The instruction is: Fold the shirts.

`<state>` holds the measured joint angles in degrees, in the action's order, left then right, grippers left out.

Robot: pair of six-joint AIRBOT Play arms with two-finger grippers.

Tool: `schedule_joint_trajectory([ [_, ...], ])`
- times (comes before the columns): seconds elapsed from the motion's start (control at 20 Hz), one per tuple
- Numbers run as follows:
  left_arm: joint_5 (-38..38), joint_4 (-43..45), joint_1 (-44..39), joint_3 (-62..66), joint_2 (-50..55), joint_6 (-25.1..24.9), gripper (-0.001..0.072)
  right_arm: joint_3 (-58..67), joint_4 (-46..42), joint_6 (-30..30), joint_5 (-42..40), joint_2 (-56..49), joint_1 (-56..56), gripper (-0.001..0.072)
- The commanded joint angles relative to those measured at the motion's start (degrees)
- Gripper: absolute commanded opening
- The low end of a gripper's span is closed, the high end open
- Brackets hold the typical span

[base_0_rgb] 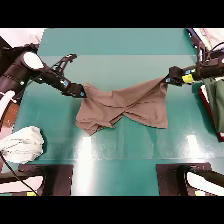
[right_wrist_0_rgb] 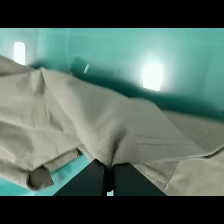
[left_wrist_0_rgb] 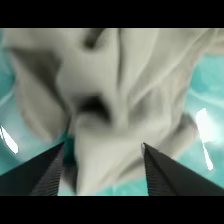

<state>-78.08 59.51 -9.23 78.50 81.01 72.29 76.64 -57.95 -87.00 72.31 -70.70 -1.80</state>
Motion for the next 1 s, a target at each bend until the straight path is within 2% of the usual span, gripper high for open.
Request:
schedule_joint_trajectory([
  [0.0,-7.23,0.59,2.60,-0.66,-1.29,-2.29,0.0573,3.21,-0.68,0.04,-0.35,0.59,-1.77,0.0019],
  [0.25,-1.73,-0.85,2.58,-14.58,-2.27,-2.34,0.0575,3.19,-0.66,0.07,0.76,2.89,-5.42,0.0019],
  [0.4,2.29,-10.10,2.54,-22.21,-2.25,-8.24,0.0574,3.19,-0.68,0.07,1.75,2.97,-6.16,0.0019],
  [0.45,4.48,-10.69,2.56,-23.93,-2.25,-8.31,0.0574,3.19,-0.66,0.07,1.77,2.99,-6.16,0.0019],
  [0.6,11.23,-10.78,2.56,-27.52,-2.19,-7.69,0.0574,3.19,-0.63,0.07,1.81,2.97,-5.77,0.0019],
  [0.85,16.46,-12.00,2.54,-28.09,-2.08,-7.76,0.0572,3.19,-0.63,0.07,1.86,2.97,-5.57,0.0019],
  [0.9,16.46,-12.79,2.54,-28.09,-2.08,-7.78,0.0530,3.19,-0.63,0.07,1.86,2.99,-5.57,0.0020],
  [0.95,16.11,-13.57,2.54,-28.09,-2.08,-7.85,0.0392,3.19,-0.63,0.07,1.86,2.97,-5.57,0.0019],
])
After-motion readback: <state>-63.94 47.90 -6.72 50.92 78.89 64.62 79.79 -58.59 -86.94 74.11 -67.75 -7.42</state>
